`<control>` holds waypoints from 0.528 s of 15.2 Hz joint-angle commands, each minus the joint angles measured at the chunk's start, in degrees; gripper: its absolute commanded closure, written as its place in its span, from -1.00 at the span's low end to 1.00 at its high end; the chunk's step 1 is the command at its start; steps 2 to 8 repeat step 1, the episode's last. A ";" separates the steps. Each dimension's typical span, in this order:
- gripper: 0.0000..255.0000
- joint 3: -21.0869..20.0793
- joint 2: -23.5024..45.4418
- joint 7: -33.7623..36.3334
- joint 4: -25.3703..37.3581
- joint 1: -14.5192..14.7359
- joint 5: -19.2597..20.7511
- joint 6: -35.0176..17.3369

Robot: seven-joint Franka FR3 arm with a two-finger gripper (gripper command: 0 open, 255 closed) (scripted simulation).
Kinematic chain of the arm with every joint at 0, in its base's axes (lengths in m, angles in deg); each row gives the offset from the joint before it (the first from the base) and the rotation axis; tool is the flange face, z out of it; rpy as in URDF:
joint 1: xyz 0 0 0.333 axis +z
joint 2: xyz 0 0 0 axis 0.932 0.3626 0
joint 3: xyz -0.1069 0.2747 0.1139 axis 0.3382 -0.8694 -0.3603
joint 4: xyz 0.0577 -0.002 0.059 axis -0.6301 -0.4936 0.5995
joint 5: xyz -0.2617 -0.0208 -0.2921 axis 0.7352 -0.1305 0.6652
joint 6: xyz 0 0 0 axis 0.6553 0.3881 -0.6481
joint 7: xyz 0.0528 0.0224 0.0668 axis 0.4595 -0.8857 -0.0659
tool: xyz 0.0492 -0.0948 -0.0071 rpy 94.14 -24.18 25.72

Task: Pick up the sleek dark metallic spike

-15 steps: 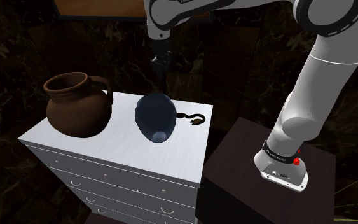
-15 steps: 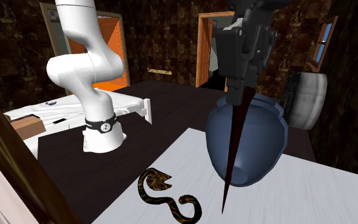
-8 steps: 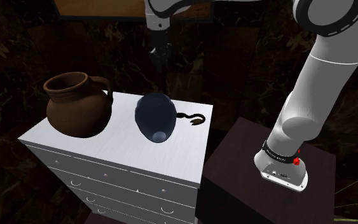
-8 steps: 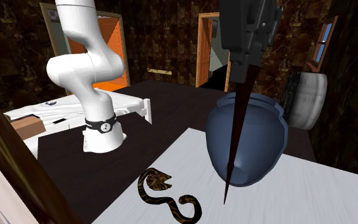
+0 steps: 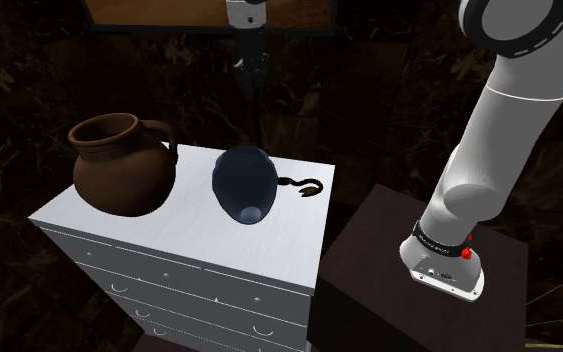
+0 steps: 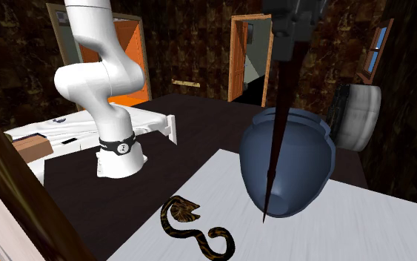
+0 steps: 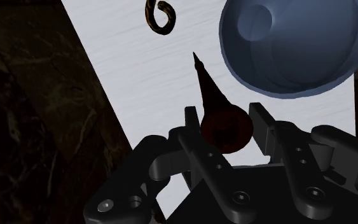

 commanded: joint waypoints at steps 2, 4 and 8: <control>1.00 0.02 0.19 -0.05 0.80 -0.02 0.03 0.63; 1.00 0.02 0.19 -0.05 0.80 -0.02 0.03 0.63; 1.00 0.02 0.19 -0.05 0.80 -0.02 0.03 0.63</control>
